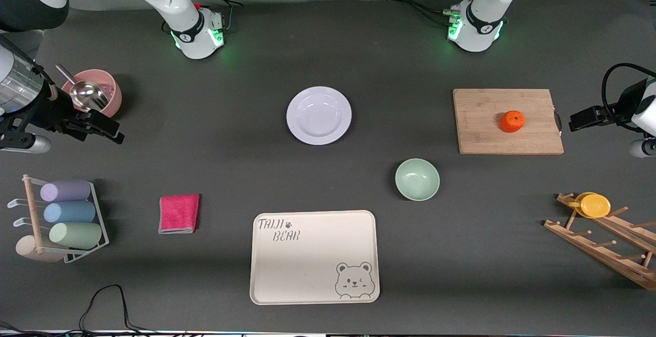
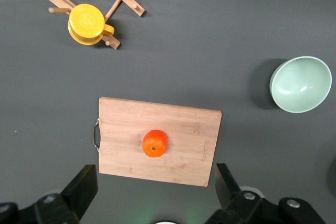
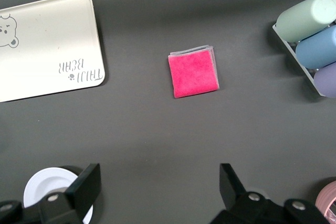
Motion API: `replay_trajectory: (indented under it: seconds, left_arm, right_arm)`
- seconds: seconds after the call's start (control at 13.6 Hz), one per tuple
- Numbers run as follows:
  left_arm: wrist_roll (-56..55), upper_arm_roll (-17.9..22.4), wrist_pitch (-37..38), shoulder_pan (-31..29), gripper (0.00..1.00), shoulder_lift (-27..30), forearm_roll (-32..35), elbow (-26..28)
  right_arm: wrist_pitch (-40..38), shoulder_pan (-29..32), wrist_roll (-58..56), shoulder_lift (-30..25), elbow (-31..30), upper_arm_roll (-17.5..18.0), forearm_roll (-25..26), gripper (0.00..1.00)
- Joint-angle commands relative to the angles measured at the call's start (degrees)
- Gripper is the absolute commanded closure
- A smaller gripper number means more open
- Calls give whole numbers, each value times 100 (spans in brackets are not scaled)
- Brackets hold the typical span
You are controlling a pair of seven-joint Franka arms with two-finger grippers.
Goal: Place orange and plate with both arms
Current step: 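Move the left gripper toward the orange on the wooden cutting board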
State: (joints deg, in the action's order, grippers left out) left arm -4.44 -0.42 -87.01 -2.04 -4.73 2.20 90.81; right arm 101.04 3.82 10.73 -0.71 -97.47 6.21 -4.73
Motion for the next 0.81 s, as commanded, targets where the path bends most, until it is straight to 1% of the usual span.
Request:
replay_trajectory:
  seconds: [0.0,0.07,0.37,0.44,0.59,0.74]
  left_arm:
    - [83,6,281,-7,0,496,52,399]
    - [92,15,298,-24,0,873,52,759]
    - [92,33,185,-68,0,2648,79,2551]
    - [92,33,123,-68,0,2896,87,2799]
    - [101,59,70,-16,0,2925,184,2854]
    - [101,295,18,211,0,2881,219,2854]
  right_arm:
    - [3,-12,52,-25,-26,-32,-116,0]
    - [3,22,52,-17,-26,-32,-116,0]
    - [3,40,52,19,-17,-41,-116,0]
    - [3,32,52,19,-17,-41,-116,0]
    - [3,23,61,19,-17,-41,-116,0]
    - [3,23,61,19,-8,-41,-116,0]
